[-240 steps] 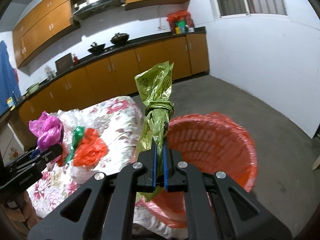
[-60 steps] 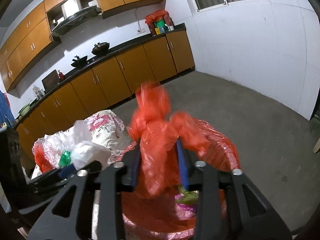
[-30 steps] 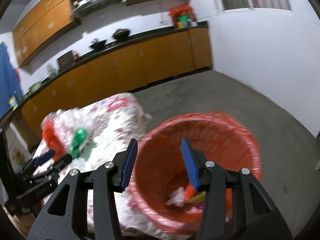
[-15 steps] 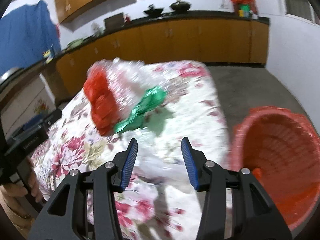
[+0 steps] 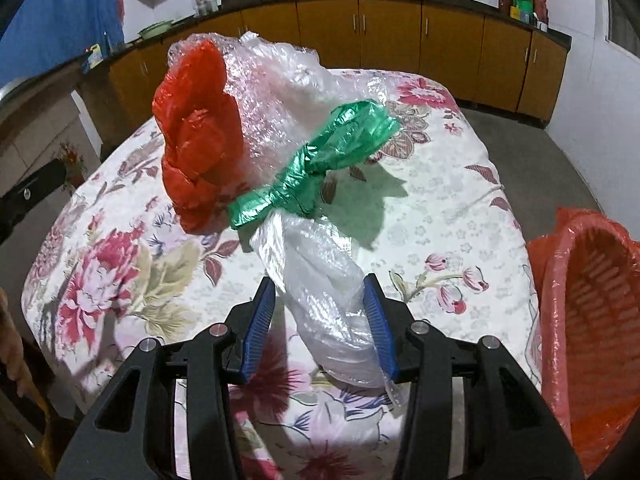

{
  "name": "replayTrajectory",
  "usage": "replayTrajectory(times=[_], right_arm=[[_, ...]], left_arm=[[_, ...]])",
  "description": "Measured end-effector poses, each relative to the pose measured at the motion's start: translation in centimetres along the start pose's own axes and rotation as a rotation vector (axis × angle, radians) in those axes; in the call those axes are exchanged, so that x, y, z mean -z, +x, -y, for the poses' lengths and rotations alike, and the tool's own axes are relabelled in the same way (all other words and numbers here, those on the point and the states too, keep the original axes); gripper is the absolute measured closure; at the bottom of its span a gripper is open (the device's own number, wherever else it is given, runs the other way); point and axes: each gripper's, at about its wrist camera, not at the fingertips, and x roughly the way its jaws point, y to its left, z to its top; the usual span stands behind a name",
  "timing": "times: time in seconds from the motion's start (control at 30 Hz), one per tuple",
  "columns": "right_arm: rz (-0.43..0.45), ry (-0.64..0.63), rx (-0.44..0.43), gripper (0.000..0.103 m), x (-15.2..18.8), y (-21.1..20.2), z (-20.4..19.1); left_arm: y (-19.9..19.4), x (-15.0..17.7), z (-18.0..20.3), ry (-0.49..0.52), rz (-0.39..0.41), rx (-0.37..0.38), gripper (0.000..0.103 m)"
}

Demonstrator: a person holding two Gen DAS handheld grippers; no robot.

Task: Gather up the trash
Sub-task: 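Grasp the clear plastic bag with the right gripper while the left gripper grasps a red bag, then carry the red bag and clear bag toward the wastebasket with both grippers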

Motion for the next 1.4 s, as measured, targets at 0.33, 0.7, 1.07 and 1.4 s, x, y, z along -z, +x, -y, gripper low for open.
replayTrajectory(times=[0.33,0.7,1.07,1.4], right_arm=[[0.005,0.071,0.016,0.085,0.6,-1.4,2.7],[0.031,0.134,0.003,0.085,1.9,-4.3,5.2],[0.043,0.158,-0.005,0.085,1.9,-5.0,5.5],[0.09,0.163,-0.007,0.085,1.7,-7.4,5.4]], left_arm=[[2.9,-1.2,4.6,0.043,-0.039,0.091,0.016],[8.7,-1.5,8.5,0.067,-0.148,0.1,0.013],[9.4,-1.1,8.9,0.098,-0.178,0.148,0.055],[5.7,-1.0,7.1,0.083,-0.131,0.178,0.057]])
